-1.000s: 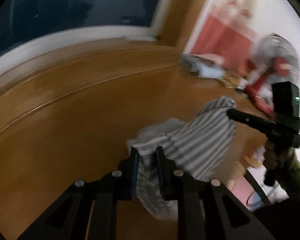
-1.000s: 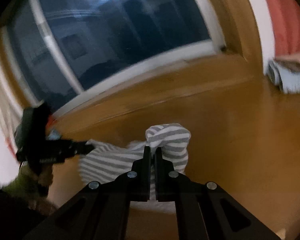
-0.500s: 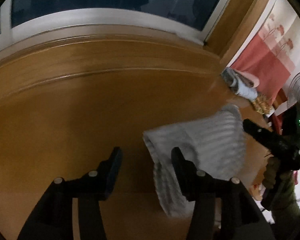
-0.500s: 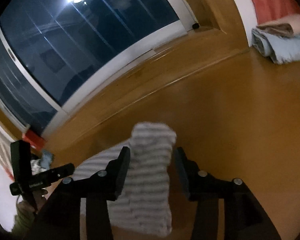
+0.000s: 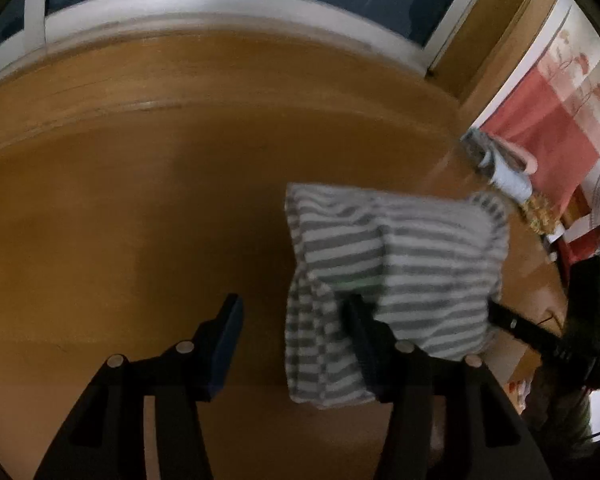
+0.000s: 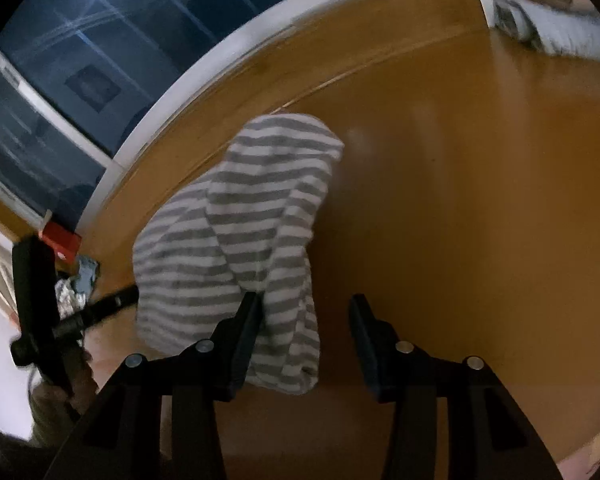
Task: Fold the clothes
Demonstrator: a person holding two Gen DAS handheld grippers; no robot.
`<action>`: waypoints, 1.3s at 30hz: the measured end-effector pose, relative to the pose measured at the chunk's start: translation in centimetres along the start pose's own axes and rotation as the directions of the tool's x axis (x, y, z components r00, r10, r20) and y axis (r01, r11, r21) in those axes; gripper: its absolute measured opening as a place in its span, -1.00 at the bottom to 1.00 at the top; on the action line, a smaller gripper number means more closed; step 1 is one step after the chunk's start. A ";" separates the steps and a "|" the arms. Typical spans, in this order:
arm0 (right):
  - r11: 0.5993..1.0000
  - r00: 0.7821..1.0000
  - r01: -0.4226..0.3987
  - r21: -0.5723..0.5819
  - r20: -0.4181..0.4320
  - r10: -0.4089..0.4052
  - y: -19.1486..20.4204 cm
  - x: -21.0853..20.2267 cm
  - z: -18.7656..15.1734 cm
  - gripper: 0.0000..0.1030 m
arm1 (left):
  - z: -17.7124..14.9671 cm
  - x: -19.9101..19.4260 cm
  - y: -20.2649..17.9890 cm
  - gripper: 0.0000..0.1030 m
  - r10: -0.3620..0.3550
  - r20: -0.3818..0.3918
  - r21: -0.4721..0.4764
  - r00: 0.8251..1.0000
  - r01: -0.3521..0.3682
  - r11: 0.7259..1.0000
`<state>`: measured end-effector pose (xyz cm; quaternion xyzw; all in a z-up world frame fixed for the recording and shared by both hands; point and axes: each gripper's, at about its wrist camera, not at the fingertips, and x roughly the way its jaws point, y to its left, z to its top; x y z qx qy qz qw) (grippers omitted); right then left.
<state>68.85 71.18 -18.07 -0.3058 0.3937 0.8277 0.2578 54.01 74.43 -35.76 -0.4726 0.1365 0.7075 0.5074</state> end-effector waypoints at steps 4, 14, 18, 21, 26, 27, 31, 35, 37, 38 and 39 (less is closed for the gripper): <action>1.000 0.991 0.014 0.023 0.132 -0.016 -0.1 -2.5 1.4 -0.12 | 2.1 -1.2 -1.0 -0.02 -0.016 0.053 0.093 0.998 0.011 0.996; 0.970 0.990 0.068 0.232 0.101 -0.094 -3.0 3.0 6.1 -0.85 | 5.4 5.5 -4.7 0.41 0.015 0.021 0.289 1.000 -0.021 0.957; 0.956 0.985 0.133 0.263 0.075 -0.158 -4.0 3.7 5.3 -0.87 | 5.9 7.3 -4.5 0.64 0.037 0.031 0.285 0.999 -0.044 0.958; 0.935 0.972 0.189 0.300 0.075 -0.221 -5.1 2.9 4.4 -0.94 | 6.2 7.4 -3.6 0.70 0.031 0.022 0.275 0.999 -0.036 0.961; 0.955 0.957 0.169 0.243 0.191 -0.218 -2.9 -1.5 4.1 -0.87 | 6.3 7.6 -4.1 0.70 0.009 0.014 0.272 1.000 -0.013 0.962; 0.970 0.955 0.159 0.185 0.222 -0.199 -1.3 -2.1 4.2 -0.87 | 6.1 7.5 -4.2 0.70 0.016 0.018 0.281 1.000 -0.021 0.959; 0.994 0.972 0.106 -0.023 0.215 -0.099 4.3 -0.6 4.0 -0.82 | 5.7 7.4 -4.5 0.77 0.033 0.032 0.302 0.999 -0.041 0.952; 0.960 0.957 0.275 -0.053 0.112 -0.268 4.3 3.4 2.8 -0.82 | 5.8 6.1 -3.0 0.75 -0.024 0.007 0.238 1.000 0.021 0.971; 0.957 0.951 0.290 -0.013 0.111 -0.287 3.3 2.6 2.4 -0.79 | 5.5 4.4 -2.1 0.72 -0.048 0.020 0.198 0.999 0.043 0.979; 0.955 0.949 0.298 0.007 0.110 -0.297 2.8 2.1 2.1 -0.79 | 5.1 3.5 -1.9 0.72 -0.049 0.025 0.193 0.999 0.043 0.980; 0.952 0.946 0.305 0.027 0.109 -0.306 2.3 1.7 1.9 -0.79 | 4.6 2.8 -1.6 0.72 -0.052 0.021 0.187 0.998 0.047 0.981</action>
